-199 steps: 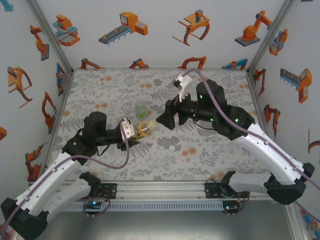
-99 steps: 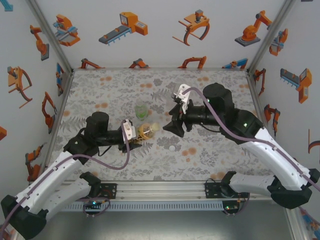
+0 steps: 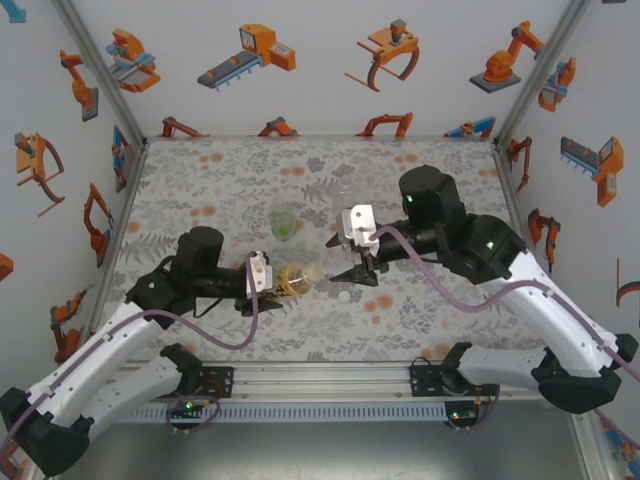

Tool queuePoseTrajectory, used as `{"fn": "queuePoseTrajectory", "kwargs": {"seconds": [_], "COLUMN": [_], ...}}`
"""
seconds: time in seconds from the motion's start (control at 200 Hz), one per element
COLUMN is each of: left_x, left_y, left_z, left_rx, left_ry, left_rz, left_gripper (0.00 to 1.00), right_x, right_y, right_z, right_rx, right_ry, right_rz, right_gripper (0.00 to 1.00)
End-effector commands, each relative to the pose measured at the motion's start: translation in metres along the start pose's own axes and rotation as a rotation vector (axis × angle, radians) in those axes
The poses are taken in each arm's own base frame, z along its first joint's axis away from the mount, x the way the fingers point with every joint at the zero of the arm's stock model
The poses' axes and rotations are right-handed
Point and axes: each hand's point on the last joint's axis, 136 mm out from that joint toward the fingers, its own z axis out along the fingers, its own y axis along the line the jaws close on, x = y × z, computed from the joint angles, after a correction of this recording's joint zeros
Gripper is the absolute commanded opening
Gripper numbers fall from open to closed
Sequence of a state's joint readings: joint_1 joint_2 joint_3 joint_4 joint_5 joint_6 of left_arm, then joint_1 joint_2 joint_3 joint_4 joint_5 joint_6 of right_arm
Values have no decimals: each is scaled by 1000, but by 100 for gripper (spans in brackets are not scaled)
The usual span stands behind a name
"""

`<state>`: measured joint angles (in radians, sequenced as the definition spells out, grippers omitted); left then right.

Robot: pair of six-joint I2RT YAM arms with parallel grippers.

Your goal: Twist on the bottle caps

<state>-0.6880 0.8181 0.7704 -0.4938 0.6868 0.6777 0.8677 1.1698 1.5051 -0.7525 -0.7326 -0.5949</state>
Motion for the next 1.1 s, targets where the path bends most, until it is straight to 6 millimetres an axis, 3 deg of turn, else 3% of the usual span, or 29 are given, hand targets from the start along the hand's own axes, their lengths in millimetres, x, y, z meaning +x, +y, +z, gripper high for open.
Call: {"fn": "queuePoseTrajectory", "kwargs": {"seconds": [0.0,0.451,1.096], "left_x": [-1,6,3], "left_y": [-4,9,9], "left_z": [-1,0,-2], "left_rx": [35,-26,-36], "left_ry": [31,80,67], "left_rz": [12,-8,0], "left_gripper": [0,0,0], "right_x": [-9,31,41], "right_y": [9,5,-3], "right_z": [6,32,41], "right_rx": [-88,-60,-16], "right_ry": [-41,42,63], "right_rz": [-60,-35,-7], "right_gripper": [56,47,34]}}
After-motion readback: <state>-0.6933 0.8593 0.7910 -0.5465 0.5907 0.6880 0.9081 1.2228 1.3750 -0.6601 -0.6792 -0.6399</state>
